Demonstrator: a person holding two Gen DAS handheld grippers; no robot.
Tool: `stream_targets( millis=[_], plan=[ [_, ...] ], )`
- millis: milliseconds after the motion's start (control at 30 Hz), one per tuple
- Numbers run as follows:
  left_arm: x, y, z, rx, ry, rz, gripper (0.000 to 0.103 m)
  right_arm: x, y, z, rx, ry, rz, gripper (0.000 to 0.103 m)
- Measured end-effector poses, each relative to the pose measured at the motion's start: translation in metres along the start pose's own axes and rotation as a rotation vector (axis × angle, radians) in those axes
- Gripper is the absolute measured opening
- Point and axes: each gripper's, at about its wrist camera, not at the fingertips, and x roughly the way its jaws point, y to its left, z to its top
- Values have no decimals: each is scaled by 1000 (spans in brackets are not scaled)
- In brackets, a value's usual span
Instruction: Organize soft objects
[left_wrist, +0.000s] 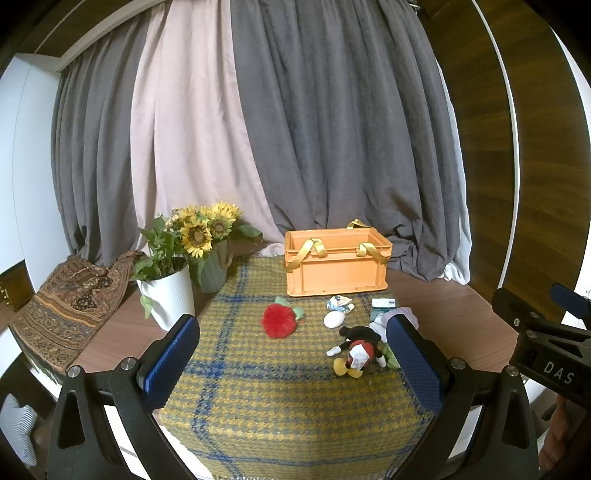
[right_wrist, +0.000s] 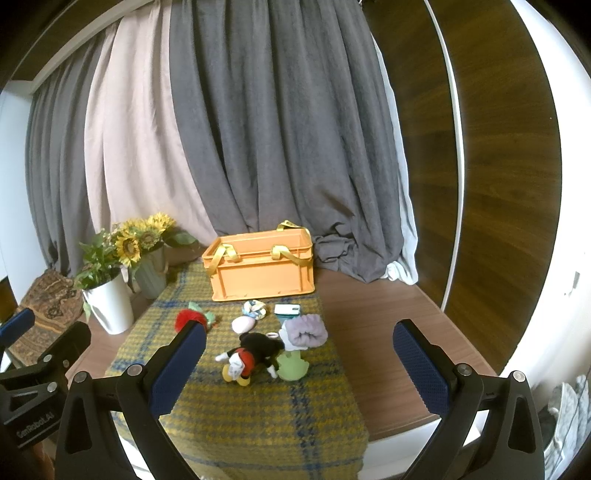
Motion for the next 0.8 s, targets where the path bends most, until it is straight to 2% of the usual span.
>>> stream_targets(
  millis=[800],
  plan=[
    [2, -3, -1, -1, 9, -5, 103, 4, 0, -4, 2, 8, 4, 103]
  ],
)
